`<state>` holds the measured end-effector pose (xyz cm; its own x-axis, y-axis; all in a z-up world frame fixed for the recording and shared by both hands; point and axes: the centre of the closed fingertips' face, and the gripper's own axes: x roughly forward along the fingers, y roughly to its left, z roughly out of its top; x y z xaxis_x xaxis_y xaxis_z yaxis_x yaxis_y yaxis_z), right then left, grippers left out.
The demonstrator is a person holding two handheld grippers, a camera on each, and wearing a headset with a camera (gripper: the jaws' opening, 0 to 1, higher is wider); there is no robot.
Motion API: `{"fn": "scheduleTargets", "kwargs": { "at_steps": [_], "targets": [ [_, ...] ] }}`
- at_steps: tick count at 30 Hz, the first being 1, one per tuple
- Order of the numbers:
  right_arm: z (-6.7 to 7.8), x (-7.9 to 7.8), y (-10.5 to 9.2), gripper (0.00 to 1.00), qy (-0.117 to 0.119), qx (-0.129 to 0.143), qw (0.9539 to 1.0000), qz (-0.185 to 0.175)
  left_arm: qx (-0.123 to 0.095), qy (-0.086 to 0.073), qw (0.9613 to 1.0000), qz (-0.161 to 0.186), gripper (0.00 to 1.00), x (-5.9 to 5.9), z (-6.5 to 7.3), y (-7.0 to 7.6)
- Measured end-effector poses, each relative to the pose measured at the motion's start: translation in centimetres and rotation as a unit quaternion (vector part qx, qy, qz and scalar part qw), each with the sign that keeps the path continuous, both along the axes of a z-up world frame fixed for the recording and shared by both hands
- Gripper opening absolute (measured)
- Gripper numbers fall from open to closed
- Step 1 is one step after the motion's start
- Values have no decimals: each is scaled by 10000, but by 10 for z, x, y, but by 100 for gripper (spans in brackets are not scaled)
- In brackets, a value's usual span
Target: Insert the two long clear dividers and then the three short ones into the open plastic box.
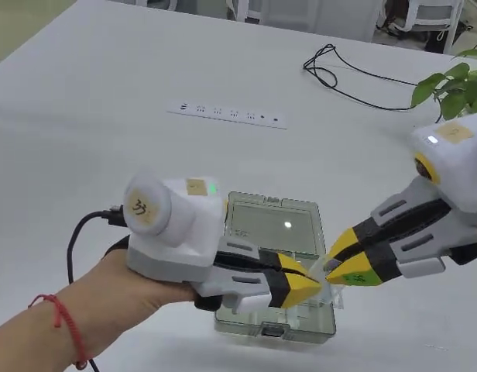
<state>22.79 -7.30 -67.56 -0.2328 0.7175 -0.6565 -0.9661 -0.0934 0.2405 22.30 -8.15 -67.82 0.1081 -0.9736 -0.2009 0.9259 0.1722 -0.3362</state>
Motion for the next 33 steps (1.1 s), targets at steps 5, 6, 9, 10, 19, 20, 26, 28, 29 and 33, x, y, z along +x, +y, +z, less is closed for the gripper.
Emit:
{"fn": "scheduleTargets", "kwargs": {
  "at_steps": [5,6,9,10,19,20,26,28,29,33],
  "targets": [
    [0,-3,1,4,48,80,9999,41,11,-46,10000,-38,0,0,-2,1],
    [0,-3,1,3,48,88,9999,38,13,-51,10000,-37,0,0,-2,1],
    [0,-5,1,3,53,146,9999,45,40,-116,9999,-56,0,0,-2,1],
    [0,-6,1,3,50,158,9999,40,38,-120,9999,-59,0,-1,-2,1],
    [0,-8,1,2,64,202,9998,3,28,-81,10000,-33,0,-1,-4,1],
    [0,-7,1,2,48,195,9998,5,46,-80,10000,-22,0,-1,-5,1],
    [0,-3,-1,2,-8,202,9998,-86,73,-44,9999,103,0,2,-7,6],
    [-1,-1,-3,2,-48,167,9997,-146,79,-43,9998,177,1,4,-8,9],
    [-1,0,-4,2,-76,153,9997,-176,95,-28,9997,225,2,5,-10,12],
    [-4,9,-6,2,-167,40,9988,-461,235,-32,9990,385,7,9,-15,20]
  ]
}}
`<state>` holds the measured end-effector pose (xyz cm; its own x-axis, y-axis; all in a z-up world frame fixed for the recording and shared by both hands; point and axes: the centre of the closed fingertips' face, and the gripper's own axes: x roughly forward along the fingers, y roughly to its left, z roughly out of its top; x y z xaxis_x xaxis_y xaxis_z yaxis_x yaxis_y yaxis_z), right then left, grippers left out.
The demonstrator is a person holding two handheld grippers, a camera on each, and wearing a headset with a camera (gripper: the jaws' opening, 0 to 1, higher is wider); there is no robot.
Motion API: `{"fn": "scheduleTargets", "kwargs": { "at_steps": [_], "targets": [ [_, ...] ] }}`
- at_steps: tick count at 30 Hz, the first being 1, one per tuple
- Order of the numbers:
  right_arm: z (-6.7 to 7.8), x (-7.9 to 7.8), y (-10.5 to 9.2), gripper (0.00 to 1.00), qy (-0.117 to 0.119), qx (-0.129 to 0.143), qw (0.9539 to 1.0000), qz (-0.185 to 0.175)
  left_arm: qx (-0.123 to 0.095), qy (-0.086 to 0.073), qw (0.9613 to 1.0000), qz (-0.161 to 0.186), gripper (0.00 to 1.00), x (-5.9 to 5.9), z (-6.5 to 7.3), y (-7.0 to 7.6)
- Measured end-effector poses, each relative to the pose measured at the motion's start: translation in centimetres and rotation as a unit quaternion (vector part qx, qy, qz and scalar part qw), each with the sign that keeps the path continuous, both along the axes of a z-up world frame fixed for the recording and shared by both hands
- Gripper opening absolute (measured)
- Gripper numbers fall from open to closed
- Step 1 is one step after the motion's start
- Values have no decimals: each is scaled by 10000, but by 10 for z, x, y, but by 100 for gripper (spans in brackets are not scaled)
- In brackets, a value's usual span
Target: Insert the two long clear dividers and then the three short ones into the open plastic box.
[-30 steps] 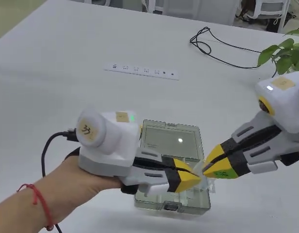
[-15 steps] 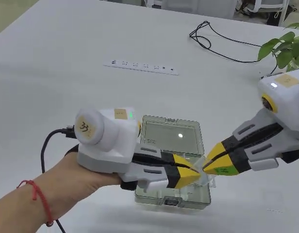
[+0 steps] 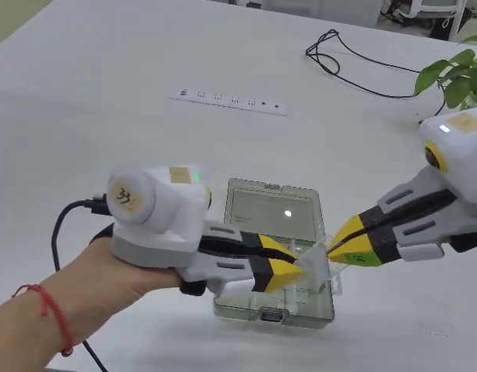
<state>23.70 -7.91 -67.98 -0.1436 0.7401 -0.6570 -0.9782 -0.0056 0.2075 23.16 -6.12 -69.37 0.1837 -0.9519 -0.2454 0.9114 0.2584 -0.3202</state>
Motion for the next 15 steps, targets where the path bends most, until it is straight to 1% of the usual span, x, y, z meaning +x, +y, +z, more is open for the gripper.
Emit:
{"fn": "scheduleTargets", "kwargs": {
  "at_steps": [1,2,3,4,5,6,7,8,9,11,13,15],
  "targets": [
    [-7,3,-1,2,-102,-117,9999,47,-31,8,10000,72,9,3,3,-5],
    [-10,6,-1,2,-120,-153,9998,-10,-20,15,9999,121,10,4,3,-4],
    [-12,7,-1,2,-141,-172,9997,-22,307,-137,9993,166,11,7,-5,8],
    [-13,7,0,2,-175,-199,9996,-43,277,-129,9993,211,13,7,-4,8],
    [-15,8,0,2,-202,-233,9995,-72,305,-187,9991,214,14,7,-4,11],
    [-20,11,-2,2,-281,-308,9991,-106,331,-177,9989,287,16,7,-4,14],
    [-23,13,-2,2,-340,-346,9988,-113,305,-139,9987,381,19,9,-5,16],
    [-24,13,-1,2,-393,-365,9985,-125,319,-125,9985,435,21,9,-5,17],
    [-26,14,0,2,-439,-399,9981,-142,350,-77,9981,506,23,13,-10,23],
    [-32,20,-3,2,-508,-434,9976,-159,348,-52,9976,598,29,15,-13,26],
    [-33,21,0,2,-554,-434,9973,-196,355,-48,9971,669,35,16,-16,29],
    [-37,23,2,2,-617,-447,9969,-216,416,-12,9963,750,38,17,-20,32]
  ]
}}
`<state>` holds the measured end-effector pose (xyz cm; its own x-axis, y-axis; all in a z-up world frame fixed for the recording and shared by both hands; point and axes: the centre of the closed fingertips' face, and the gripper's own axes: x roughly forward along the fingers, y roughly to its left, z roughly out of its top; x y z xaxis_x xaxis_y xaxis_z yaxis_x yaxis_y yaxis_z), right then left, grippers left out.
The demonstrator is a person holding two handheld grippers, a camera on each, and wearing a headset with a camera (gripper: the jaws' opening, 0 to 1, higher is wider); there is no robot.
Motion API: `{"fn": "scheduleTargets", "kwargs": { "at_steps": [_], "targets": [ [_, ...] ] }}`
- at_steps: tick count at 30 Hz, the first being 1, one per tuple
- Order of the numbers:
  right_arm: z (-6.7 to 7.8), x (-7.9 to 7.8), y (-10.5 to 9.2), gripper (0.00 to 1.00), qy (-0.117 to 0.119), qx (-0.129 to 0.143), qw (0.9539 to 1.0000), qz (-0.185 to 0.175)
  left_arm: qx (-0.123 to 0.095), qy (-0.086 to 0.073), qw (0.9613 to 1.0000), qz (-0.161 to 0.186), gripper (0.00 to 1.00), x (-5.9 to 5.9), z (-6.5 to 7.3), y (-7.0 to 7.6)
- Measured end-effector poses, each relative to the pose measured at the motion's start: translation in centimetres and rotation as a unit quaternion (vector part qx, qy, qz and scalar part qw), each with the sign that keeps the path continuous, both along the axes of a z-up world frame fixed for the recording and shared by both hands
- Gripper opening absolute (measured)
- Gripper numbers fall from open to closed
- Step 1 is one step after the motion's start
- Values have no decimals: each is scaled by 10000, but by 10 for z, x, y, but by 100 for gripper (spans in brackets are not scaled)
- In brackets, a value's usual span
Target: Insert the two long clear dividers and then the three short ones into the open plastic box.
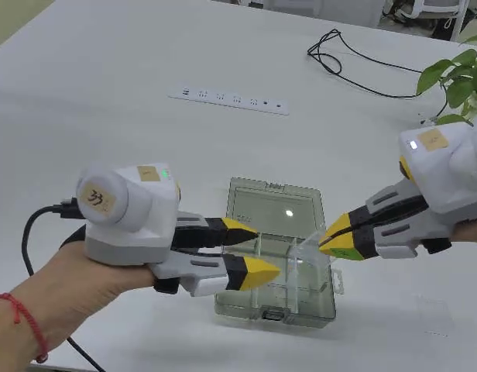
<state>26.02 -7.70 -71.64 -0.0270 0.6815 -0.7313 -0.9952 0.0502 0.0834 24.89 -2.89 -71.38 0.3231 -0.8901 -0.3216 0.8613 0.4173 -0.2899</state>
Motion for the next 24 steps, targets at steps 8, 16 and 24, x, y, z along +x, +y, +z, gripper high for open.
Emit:
{"fn": "scheduleTargets", "kwargs": {
  "at_steps": [8,16,24],
  "targets": [
    [-22,10,7,2,-12,-5,10000,-65,109,-4,9996,272,59,5,-9,15],
    [-32,11,14,2,74,-46,10000,-49,262,-117,9991,314,73,5,-15,24],
    [-35,9,20,2,92,-48,9999,-46,413,-244,9987,199,89,2,-20,27]
  ]
}}
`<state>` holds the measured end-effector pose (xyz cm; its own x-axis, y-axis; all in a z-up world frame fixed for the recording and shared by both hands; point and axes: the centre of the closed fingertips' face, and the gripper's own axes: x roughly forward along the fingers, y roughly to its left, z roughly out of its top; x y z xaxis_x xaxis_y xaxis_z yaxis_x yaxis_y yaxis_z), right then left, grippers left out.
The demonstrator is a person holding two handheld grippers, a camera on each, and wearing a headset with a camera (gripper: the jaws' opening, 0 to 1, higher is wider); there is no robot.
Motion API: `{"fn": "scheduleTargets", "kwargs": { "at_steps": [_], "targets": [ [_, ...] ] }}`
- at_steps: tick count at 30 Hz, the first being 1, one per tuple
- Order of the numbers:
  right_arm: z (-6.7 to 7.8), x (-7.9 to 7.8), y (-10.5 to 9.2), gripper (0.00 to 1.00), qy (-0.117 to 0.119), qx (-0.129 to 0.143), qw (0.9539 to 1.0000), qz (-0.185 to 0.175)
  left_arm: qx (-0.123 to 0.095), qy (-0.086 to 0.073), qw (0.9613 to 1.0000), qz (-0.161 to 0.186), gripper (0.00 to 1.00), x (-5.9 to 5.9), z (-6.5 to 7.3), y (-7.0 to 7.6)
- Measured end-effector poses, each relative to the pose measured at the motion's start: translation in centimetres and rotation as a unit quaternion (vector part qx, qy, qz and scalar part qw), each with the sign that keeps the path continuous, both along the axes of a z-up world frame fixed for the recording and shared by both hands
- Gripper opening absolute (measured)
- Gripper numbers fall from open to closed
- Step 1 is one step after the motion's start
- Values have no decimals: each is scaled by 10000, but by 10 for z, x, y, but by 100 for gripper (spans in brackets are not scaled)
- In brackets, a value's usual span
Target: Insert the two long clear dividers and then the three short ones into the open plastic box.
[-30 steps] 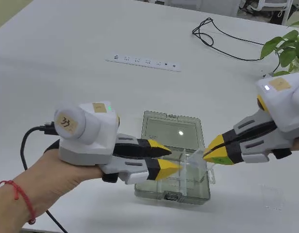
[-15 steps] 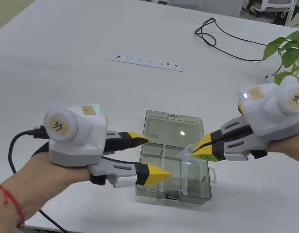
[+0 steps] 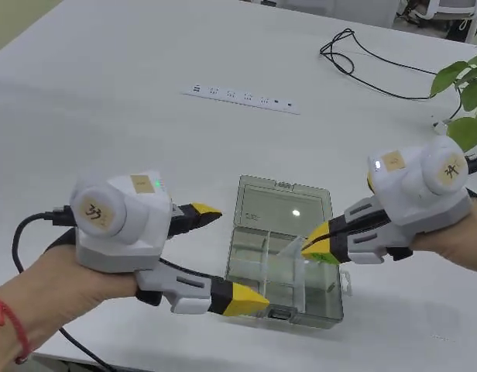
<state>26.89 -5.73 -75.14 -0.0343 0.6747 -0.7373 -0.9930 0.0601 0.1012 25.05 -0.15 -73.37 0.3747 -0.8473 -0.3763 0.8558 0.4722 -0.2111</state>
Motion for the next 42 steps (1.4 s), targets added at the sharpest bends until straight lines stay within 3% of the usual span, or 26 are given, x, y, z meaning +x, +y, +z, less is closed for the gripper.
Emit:
{"fn": "scheduleTargets", "kwargs": {
  "at_steps": [7,18,26,42],
  "targets": [
    [-4,3,1,2,2,22,10000,-6,-6,12,10000,-11,95,-2,-3,2],
    [-12,6,0,2,-66,-13,10000,33,-14,27,10000,-7,96,-2,-3,3],
    [-17,5,3,2,-307,-70,9987,411,-14,37,10000,-21,96,-3,-4,2],
    [-31,3,12,2,-165,-225,9989,373,-9,32,10000,-54,96,-4,-5,1]
  ]
}}
